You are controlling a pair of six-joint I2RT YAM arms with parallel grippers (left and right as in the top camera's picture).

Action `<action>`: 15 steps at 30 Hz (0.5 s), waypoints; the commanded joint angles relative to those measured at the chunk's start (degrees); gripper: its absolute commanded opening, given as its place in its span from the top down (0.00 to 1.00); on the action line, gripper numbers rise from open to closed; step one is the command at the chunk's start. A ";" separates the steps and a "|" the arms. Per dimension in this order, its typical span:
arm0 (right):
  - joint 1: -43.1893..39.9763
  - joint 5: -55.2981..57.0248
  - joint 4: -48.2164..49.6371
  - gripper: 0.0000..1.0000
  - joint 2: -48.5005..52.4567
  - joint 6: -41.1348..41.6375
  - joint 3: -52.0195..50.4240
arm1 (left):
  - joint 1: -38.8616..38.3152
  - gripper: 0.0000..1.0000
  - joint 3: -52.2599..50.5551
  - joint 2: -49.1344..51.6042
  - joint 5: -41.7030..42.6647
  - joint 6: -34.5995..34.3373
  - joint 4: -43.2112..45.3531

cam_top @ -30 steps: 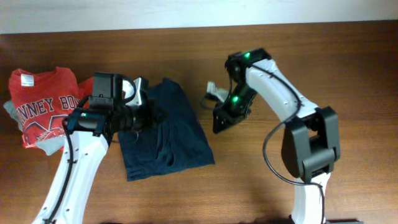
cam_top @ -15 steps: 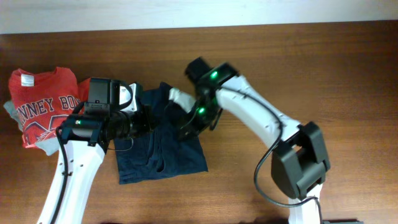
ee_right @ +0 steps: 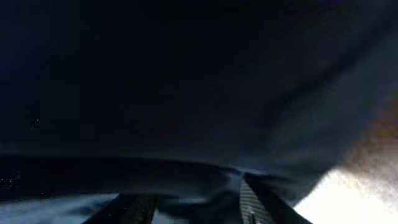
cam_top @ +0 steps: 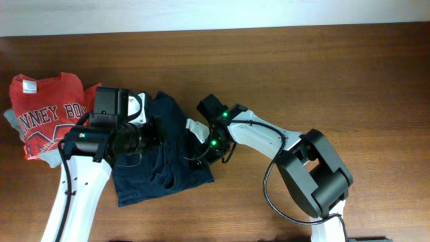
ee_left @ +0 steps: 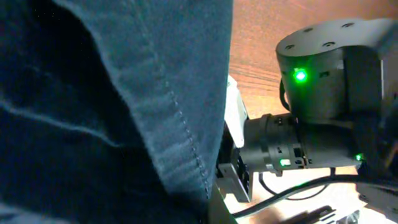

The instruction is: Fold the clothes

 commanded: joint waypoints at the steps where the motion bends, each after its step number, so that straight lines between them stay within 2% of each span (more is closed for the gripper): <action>1: 0.28 0.92 0.61 0.48 0.31 0.92 -0.37 | 0.07 0.99 1.14 -1.60 -1.11 1.14 -0.37; 6: 0.26 0.94 0.61 0.46 0.35 0.96 -0.44 | 0.07 0.99 1.14 -1.66 -2.51 1.14 -3.13; 15: -2.34 7.61 -4.26 0.50 0.37 1.18 -0.55 | 0.50 0.99 1.11 -1.68 -26.36 0.81 -11.80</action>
